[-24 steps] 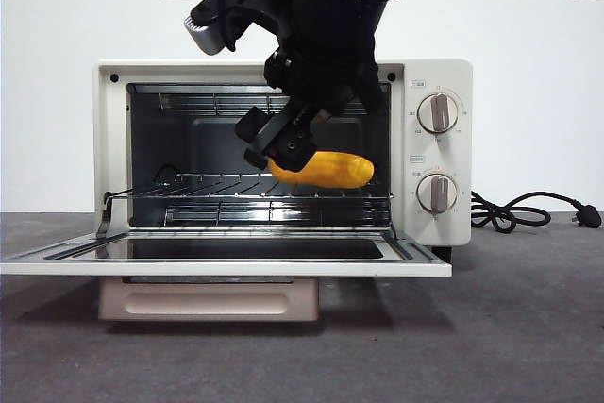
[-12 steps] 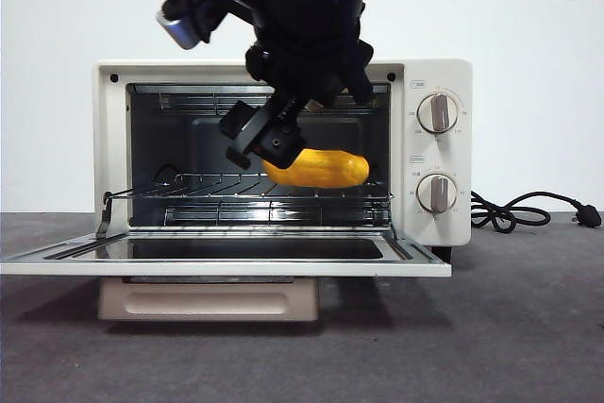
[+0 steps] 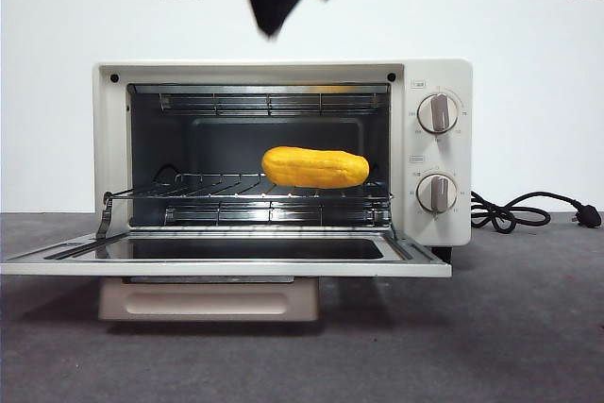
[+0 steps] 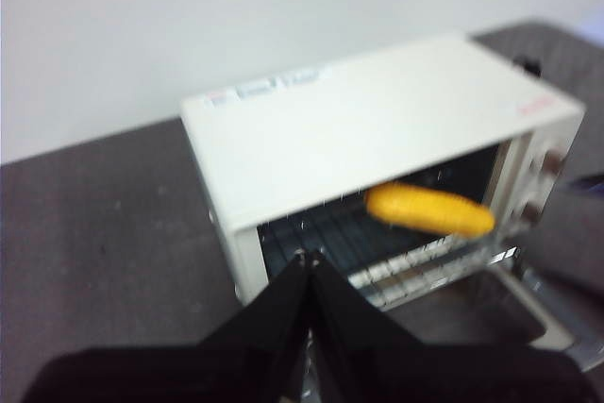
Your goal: Take the corn from the table,put the corn in the oven
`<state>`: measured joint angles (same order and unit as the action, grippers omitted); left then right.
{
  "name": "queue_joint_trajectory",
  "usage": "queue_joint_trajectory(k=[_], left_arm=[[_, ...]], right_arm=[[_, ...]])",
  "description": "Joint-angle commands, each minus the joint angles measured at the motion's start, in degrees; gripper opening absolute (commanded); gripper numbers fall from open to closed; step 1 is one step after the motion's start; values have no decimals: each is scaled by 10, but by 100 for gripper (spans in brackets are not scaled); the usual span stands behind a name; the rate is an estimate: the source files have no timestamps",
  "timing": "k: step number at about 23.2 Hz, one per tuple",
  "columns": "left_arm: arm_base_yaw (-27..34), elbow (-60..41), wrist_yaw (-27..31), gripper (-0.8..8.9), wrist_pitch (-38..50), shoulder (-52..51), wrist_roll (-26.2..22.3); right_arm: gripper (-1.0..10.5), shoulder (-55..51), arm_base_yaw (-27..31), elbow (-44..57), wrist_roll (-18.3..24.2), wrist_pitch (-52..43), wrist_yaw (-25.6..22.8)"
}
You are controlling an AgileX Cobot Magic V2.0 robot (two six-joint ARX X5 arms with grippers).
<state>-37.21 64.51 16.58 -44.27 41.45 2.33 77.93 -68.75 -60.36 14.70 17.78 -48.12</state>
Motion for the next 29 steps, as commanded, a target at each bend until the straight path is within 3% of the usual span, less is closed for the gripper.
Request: queue_joint_trajectory(k=[1,4,7,10,12,16,24,29], left_arm=[[-1,1,2,-6,6,39,-32],[0,1,0,-6,6,88,-50],[5,1,-8,-6,6,135,-64],[16,1,-52,-6,6,176,-77],[30,1,-104,-6,5,203,-88],[75,1,-216,-8,-2,246,-109],[235,0,-478,-8,-31,326,-124],[321,-20,-575,-8,-35,337,-125]], right_arm=[[236,-33,-13,0,-40,35,-3],[106,-72,-23,0,-56,82,-3],[85,-106,-25,0,-83,125,-3],[50,-135,-25,0,-107,163,-3],[-16,-153,-25,0,-115,188,-3],[-12,-183,-25,0,-129,223,-3],[-12,-228,-24,0,-148,262,-21],[-12,-243,-24,0,-149,273,-37]])
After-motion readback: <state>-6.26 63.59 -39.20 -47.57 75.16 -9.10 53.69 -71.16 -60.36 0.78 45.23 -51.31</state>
